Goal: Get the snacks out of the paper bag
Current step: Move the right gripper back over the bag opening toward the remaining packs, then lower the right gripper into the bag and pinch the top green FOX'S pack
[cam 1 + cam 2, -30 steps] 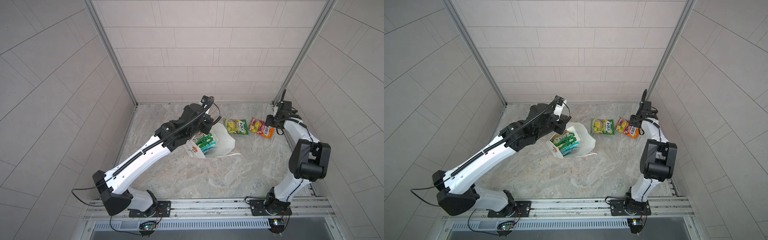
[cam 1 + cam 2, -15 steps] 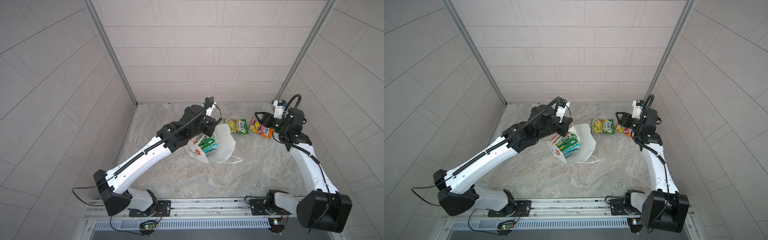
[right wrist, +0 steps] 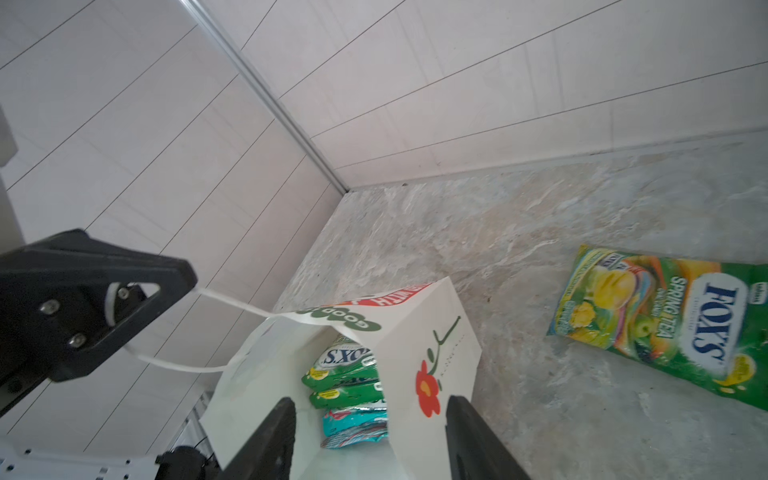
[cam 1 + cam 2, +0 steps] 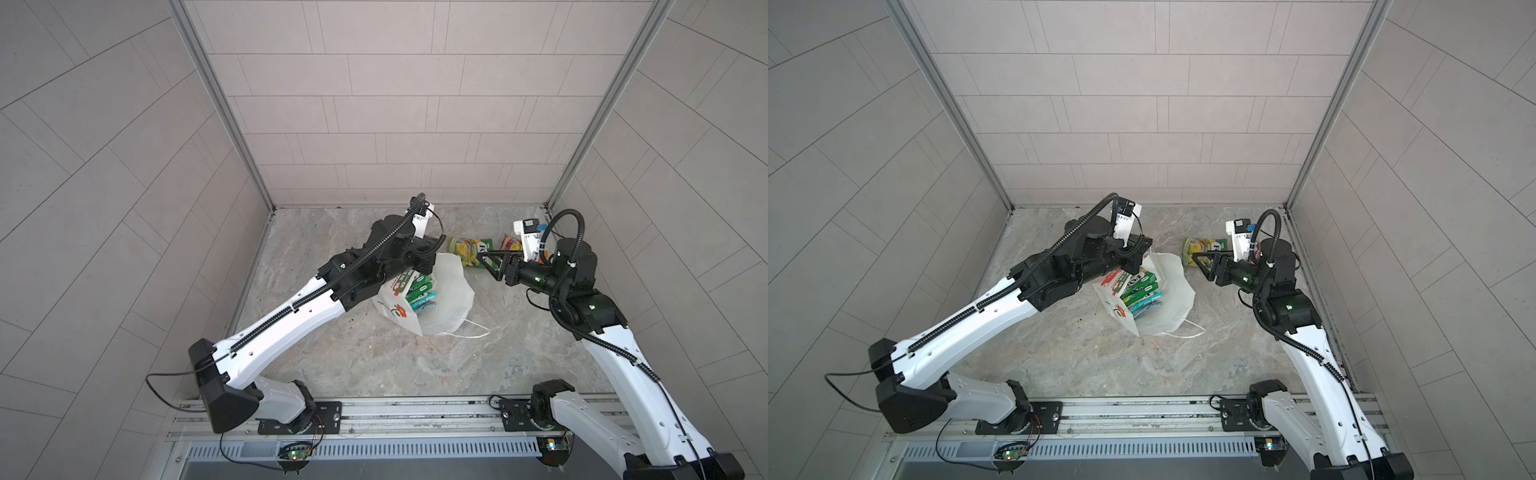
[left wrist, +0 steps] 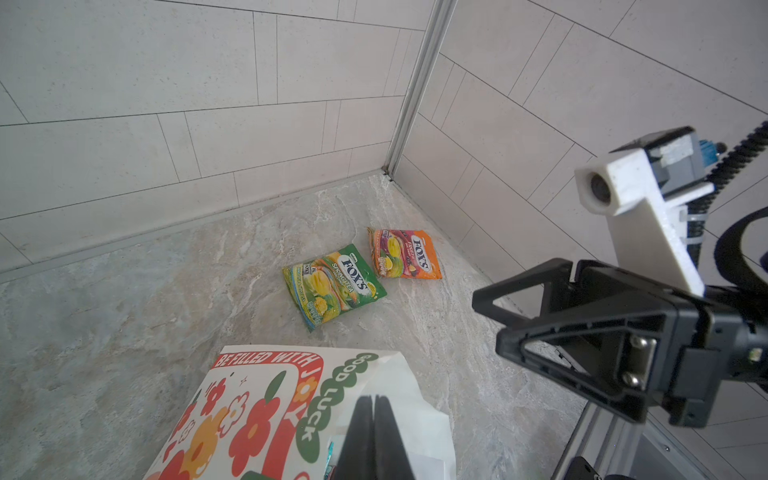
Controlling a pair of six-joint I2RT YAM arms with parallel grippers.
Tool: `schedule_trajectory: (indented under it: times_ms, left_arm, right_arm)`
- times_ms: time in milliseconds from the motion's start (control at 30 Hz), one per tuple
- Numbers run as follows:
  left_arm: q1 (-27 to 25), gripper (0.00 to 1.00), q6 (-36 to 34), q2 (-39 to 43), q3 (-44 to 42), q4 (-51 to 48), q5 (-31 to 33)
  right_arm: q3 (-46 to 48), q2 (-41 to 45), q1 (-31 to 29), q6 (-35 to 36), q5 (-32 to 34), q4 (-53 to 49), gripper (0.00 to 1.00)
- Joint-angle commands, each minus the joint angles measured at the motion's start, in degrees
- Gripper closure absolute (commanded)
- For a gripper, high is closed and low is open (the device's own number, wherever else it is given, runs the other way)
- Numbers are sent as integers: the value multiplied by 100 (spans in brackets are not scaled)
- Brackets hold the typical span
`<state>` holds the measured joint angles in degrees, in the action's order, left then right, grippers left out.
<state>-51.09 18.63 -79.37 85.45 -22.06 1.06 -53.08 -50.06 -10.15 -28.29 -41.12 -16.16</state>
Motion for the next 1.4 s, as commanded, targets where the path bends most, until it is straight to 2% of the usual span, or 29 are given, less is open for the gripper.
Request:
schedule_trajectory:
  times_ms: [0,300,500,767,1200,1367]
  left_arm:
    - [-56,100,114,-53,2,317,56]
    - [-76,100,243,-167,32,351,419]
    - [-83,100,319,-169,20,413,493]
    - [-94,100,280,-40,-72,528,396]
    - [-94,100,131,264,-272,545,546]
    - [-93,100,120,318,-322,520,588]
  right_arm:
    - [-45,143,-497,238,-19,-276,42]
    - [185,21,-2090,613,437,-572,49]
    - [467,-185,-2669,701,748,-624,52]
    - [632,-945,-2903,884,1234,-727,53]
    - [310,-2055,-2891,1359,3323,-1133,54]
    - [56,-2256,-2845,1369,3728,-1116,54]
